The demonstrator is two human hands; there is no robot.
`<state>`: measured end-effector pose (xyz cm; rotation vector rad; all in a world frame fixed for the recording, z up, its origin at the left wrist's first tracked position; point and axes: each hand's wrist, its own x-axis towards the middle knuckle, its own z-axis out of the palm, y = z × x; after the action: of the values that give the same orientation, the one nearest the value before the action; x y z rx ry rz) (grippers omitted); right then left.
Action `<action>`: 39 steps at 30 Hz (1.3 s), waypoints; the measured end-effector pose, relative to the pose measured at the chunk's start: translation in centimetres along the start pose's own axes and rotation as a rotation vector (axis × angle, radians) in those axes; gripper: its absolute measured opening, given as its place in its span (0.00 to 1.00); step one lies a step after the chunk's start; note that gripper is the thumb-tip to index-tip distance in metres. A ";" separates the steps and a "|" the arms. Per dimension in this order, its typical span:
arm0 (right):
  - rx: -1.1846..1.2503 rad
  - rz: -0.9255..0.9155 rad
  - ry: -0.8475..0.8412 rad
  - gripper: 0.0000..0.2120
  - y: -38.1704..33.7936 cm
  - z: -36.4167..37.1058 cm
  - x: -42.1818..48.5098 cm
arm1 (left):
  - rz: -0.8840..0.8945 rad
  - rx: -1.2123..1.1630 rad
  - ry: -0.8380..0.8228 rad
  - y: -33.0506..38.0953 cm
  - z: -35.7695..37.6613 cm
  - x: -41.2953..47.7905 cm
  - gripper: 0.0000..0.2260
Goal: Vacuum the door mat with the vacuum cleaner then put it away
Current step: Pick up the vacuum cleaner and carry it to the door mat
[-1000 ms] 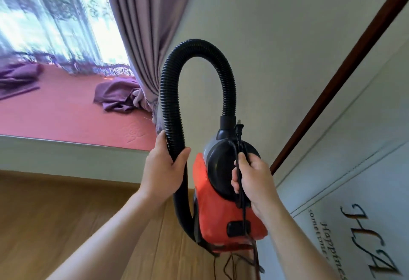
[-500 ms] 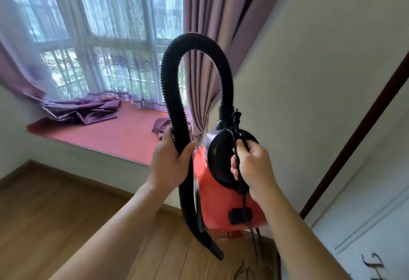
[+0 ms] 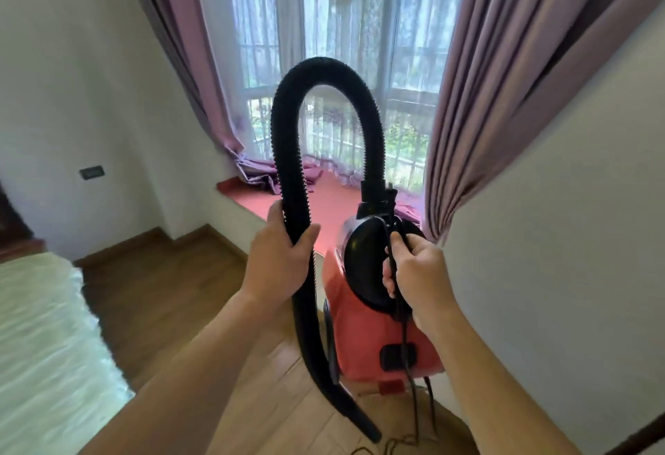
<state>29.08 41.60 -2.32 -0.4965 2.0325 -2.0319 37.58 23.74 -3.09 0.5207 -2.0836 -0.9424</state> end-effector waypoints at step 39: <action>0.058 -0.035 -0.946 0.15 -5.4 49.2 -24.4 | -0.306 0.501 0.761 -14.5 -51.0 -19.0 0.15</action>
<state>71.05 5.91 0.36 -1.1952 1.3681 -1.4110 90.10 3.44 -1.66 1.2628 -1.5296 -0.2690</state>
